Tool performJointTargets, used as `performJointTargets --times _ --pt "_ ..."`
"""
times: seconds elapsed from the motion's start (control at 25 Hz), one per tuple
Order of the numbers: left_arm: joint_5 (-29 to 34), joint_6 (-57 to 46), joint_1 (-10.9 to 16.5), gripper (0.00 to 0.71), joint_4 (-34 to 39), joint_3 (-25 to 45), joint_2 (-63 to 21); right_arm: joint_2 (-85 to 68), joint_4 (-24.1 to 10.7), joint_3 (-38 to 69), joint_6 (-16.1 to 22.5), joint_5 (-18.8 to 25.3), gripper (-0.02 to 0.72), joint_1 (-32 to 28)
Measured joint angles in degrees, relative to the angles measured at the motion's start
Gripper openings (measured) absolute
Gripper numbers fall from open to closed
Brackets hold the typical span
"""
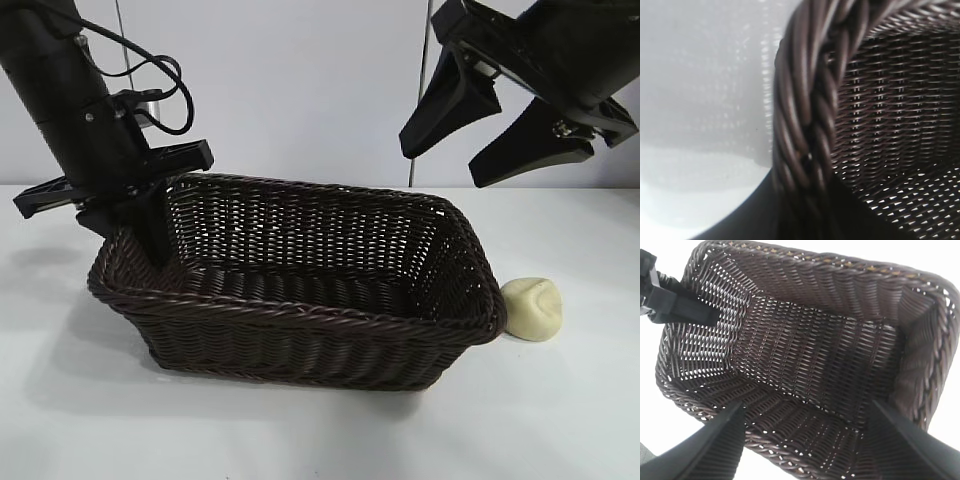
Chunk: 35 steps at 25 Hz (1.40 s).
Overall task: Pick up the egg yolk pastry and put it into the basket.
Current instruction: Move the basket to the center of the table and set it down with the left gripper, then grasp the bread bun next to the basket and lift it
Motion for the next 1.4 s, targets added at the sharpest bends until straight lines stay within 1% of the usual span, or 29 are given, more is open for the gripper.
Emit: performJointTargets --times 0.24,0.32,0.36,0.44,0.56,0.6,0.68,0.84,1.12,1.28,1.4 --pt "0.0 -0.04 0.0 0.097 0.0 0.0 0.0 0.0 0.0 0.0 0.0 0.05 0.507 0.0" --pt "0.0 -0.11 0.0 0.112 0.0 0.0 0.0 0.0 0.0 0.0 0.0 0.05 0.507 0.0" --pt "0.0 -0.19 0.0 0.14 -0.09 0.0 0.0 0.0 0.0 0.0 0.0 0.05 0.507 0.0" --pt "0.0 -0.23 0.0 0.232 -0.2 0.0 0.0 0.0 0.0 0.0 0.0 0.05 0.507 0.0" --pt "0.0 -0.43 0.0 0.405 -0.51 0.0 0.0 0.0 0.0 0.0 0.0 0.05 0.507 0.0" --pt "0.0 -0.43 0.0 0.449 -0.37 0.0 -0.07 0.0 0.0 0.0 0.0 0.05 0.507 0.0" --pt "0.56 -0.43 0.0 0.494 1.42 -0.13 -0.33 0.0 -0.13 0.0 0.0 0.05 0.507 0.0" --pt "2.21 -0.43 0.0 0.519 6.47 -0.19 -2.85 0.0 -0.13 0.0 0.0 0.05 0.507 0.0" --pt "5.74 -0.43 0.0 0.522 13.8 -0.43 -10.98 0.0 -0.13 0.0 0.0 0.1 0.507 0.0" --pt "6.3 -0.47 0.0 0.522 17.21 -0.49 -11.99 0.0 -0.13 0.0 0.0 0.1 0.507 0.0" --pt "6.47 -0.47 1.24 0.522 18.7 -0.49 -11.91 0.0 -0.13 0.0 0.0 0.1 0.507 0.0"
